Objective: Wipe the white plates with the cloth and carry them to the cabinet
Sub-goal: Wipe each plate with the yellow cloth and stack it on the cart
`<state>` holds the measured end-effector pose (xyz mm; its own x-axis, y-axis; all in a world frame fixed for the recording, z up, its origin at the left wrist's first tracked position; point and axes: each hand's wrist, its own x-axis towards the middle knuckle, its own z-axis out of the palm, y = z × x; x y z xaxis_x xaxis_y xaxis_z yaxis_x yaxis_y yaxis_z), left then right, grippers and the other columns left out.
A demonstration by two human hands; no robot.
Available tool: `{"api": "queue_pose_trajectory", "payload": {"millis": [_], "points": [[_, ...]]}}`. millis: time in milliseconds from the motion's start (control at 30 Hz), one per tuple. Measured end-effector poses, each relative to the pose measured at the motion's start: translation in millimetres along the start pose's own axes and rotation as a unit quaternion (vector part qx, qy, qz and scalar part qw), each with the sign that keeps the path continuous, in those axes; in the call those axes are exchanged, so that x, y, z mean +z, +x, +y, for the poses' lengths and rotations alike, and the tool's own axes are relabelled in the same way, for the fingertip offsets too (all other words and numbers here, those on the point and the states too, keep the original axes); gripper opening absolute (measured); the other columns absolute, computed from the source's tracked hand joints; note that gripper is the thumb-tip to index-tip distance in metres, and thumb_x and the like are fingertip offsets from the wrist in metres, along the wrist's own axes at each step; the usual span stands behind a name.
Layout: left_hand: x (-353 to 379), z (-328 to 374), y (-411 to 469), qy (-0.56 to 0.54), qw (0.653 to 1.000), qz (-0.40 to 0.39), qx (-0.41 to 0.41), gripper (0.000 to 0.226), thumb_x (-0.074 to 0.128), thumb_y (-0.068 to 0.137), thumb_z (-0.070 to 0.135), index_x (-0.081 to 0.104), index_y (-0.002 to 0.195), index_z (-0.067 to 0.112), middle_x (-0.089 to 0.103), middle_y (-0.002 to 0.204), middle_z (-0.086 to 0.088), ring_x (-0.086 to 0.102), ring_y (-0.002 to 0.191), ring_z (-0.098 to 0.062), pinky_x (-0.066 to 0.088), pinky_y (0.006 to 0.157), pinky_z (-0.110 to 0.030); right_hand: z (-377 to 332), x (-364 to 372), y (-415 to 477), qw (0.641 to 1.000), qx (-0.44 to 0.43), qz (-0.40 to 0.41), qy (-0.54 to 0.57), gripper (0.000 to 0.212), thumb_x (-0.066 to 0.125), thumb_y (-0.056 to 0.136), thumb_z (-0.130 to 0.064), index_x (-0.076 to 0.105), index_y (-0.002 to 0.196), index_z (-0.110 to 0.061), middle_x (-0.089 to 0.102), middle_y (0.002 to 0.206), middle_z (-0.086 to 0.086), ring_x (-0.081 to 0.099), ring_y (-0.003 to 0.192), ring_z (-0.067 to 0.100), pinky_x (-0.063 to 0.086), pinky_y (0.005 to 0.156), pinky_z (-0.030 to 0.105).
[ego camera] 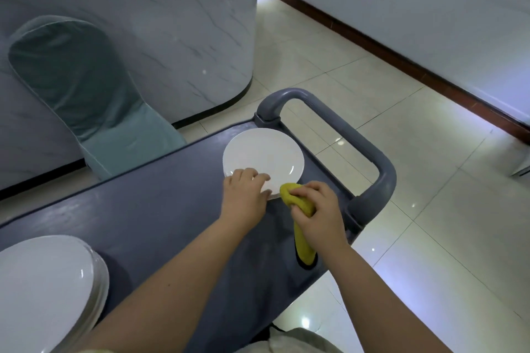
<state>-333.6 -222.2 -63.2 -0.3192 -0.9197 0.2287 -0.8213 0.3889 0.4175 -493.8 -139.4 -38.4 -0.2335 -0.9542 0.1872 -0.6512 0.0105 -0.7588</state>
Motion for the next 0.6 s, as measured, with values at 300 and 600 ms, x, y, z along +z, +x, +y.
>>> {"api": "queue_pose_trajectory", "payload": {"millis": [300, 600], "points": [[-97.9, -84.2, -78.0, 0.041, 0.959, 0.154, -0.234, 0.027, 0.069, 0.086, 0.026, 0.068, 0.111, 0.018, 0.063, 0.106, -0.009, 0.05, 0.105, -0.034, 0.041, 0.087, -0.044, -78.2, 75.9, 11.7, 0.978, -0.183, -0.1, -0.001, 0.029, 0.065, 0.074, -0.02, 0.072, 0.102, -0.02, 0.053, 0.114, -0.002, 0.048, 0.103, 0.021, 0.038, 0.088, 0.023], [-139.2, -138.9, -240.4, -0.007, 0.804, 0.231, -0.549, 0.028, 0.063, 0.088, 0.032, 0.064, 0.115, 0.027, 0.06, 0.118, -0.004, 0.044, 0.114, -0.029, 0.043, 0.091, -0.046, -156.2, 179.9, -33.7, 0.887, -0.382, -0.259, 0.012, 0.028, 0.077, 0.073, -0.007, 0.073, 0.1, -0.012, 0.059, 0.111, 0.011, 0.054, 0.1, 0.035, 0.045, 0.078, 0.034]]}}
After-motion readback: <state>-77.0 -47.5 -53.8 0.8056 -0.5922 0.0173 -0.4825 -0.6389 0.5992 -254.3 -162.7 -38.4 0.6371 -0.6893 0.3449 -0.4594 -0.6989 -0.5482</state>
